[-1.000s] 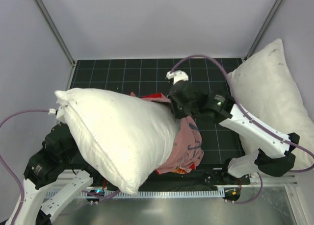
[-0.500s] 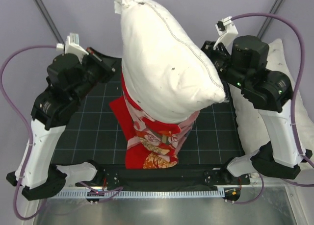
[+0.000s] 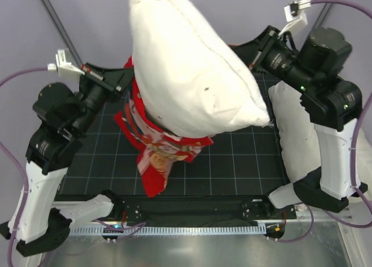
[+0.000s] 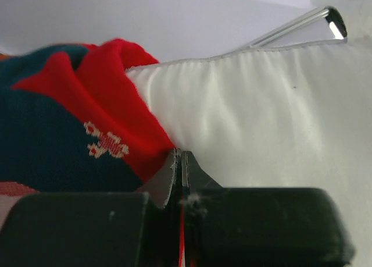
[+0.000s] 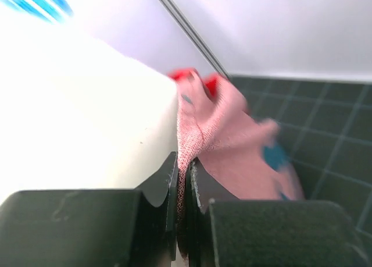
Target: Put the pillow into the pillowcase
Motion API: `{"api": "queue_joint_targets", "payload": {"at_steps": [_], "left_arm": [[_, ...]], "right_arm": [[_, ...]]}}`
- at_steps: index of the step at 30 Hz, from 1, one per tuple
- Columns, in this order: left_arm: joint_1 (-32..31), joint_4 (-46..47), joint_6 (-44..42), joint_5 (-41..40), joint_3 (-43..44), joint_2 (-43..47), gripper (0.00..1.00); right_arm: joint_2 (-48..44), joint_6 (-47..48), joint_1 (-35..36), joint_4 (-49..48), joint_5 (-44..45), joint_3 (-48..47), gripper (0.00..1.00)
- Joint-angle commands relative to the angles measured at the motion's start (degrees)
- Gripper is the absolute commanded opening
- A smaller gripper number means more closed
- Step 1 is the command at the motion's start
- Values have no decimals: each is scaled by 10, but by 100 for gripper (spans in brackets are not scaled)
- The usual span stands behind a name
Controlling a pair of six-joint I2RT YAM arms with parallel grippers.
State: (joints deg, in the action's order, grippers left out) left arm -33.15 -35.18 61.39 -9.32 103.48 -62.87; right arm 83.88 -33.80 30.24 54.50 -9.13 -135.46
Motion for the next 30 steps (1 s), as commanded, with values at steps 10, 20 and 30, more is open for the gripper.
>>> {"api": "queue_joint_targets", "payload": {"at_steps": [10,20,30], "left_arm": [[-3,64,44,24,197,-59,0],[-3,163,44,5,104,-6,0],[-3,126,-54,-54,-250,203,16]], "right_arm": [[-70,-57,-27,-227,-60,193,4],[-111,-39,-27,-284,-39,172,4],[-127,0,-27,-277,-27,179,4]]}}
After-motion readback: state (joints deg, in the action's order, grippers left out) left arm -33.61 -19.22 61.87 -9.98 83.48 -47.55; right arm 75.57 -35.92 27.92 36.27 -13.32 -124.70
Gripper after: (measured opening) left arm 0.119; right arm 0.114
